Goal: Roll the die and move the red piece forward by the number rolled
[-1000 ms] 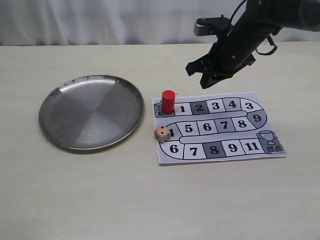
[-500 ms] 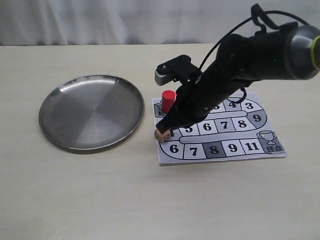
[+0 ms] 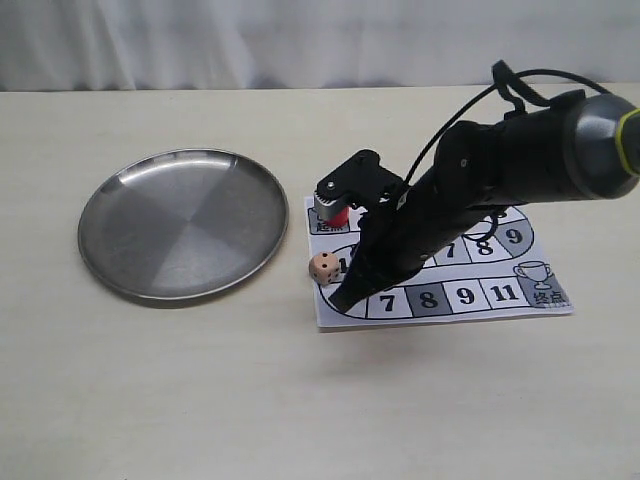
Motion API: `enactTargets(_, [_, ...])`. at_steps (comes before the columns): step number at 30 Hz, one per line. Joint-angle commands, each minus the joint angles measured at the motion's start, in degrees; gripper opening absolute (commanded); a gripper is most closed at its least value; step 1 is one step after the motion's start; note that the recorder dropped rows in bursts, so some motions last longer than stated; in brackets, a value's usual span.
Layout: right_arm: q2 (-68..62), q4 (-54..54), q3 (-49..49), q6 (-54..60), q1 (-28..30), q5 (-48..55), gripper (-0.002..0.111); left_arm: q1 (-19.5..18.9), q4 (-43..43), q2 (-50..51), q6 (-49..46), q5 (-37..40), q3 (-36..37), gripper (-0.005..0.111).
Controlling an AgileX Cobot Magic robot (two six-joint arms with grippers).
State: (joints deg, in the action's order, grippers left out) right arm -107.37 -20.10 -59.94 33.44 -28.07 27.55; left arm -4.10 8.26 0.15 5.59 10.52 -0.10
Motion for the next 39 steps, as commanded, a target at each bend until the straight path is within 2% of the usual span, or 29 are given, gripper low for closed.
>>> enactTargets(1, [0.24, 0.35, 0.36, 0.45, -0.06, -0.73, 0.004, -0.19, -0.03, -0.15, 0.05, -0.55, 0.10, 0.000])
enactTargets(14, [0.24, 0.35, 0.09, 0.45, -0.06, -0.63, 0.004, -0.19, -0.03, -0.15, 0.05, -0.55, 0.10, 0.000])
enactTargets(24, [0.68, 1.77, -10.00, -3.42, -0.06, -0.49, 0.006, -0.19, -0.03, -0.15, 0.05, -0.55, 0.10, 0.000])
enactTargets(28, [0.68, 4.44, -13.49, -7.66, 0.06, -0.40, 0.027, -0.19, -0.03, -0.15, 0.05, -0.55, 0.10, 0.000])
enactTargets(32, [-0.36, 10.89, -16.42, -15.19, 0.06, -0.35, 0.062, -0.19, -0.03, -0.15, 0.05, -0.55, 0.10, 0.000])
enactTargets(34, [-1.68, 13.47, -17.68, -17.20, 0.06, -0.09, 0.073, -0.19, -0.03, -0.15, 0.05, -0.55, 0.10, 0.000])
enactTargets(37, [-4.69, 13.77, -20.31, -19.35, 0.23, 1.50, 0.082, -0.19, -0.03, -0.15, 0.05, -0.55, 0.10, 0.000])
enactTargets(39, [-6.64, 14.38, -22.18, -19.35, 0.63, 1.75, 0.084, -0.19, -0.03, -0.15, 0.05, -0.55, 0.10, 0.000])
